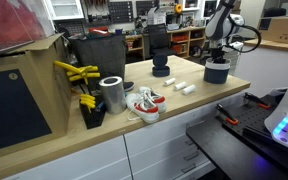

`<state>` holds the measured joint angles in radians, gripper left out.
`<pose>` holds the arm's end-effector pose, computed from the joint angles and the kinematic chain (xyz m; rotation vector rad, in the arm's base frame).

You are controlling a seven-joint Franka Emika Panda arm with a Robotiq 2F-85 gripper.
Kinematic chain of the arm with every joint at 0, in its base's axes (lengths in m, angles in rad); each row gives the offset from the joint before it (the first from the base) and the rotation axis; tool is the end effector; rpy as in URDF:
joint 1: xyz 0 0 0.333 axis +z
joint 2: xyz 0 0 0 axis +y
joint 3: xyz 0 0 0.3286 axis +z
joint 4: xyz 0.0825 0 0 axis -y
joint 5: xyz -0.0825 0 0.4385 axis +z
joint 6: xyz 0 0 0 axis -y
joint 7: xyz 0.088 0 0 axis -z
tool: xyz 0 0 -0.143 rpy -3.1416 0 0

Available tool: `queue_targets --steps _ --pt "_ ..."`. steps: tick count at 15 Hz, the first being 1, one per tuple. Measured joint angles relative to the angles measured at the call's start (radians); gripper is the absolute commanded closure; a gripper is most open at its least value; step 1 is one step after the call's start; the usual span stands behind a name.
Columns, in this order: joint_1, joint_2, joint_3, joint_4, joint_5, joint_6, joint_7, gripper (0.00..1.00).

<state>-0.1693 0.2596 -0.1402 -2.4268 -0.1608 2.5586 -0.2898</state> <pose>0.4750 -0.1584 0.1202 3.0534 0.1875 -0.2389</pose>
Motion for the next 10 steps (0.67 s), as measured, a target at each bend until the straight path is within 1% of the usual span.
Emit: queue_targets --steps 1,2,6,8,9,10 --pt "0.000 0.001 -0.001 0.000 -0.010 0.008 0.000 0.61" --pt "-0.001 0.002 -0.001 -0.001 -0.019 0.015 0.000 0.56" --pt "-0.005 0.017 -0.002 -0.005 -0.037 0.048 -0.003 0.27" --pt "-0.007 0.029 -0.002 -0.006 -0.037 0.068 -0.014 0.16" --pt "-0.008 0.034 -0.002 -0.006 -0.037 0.077 -0.021 0.14" --pt "-0.008 0.034 -0.001 -0.006 -0.037 0.080 -0.025 0.26"
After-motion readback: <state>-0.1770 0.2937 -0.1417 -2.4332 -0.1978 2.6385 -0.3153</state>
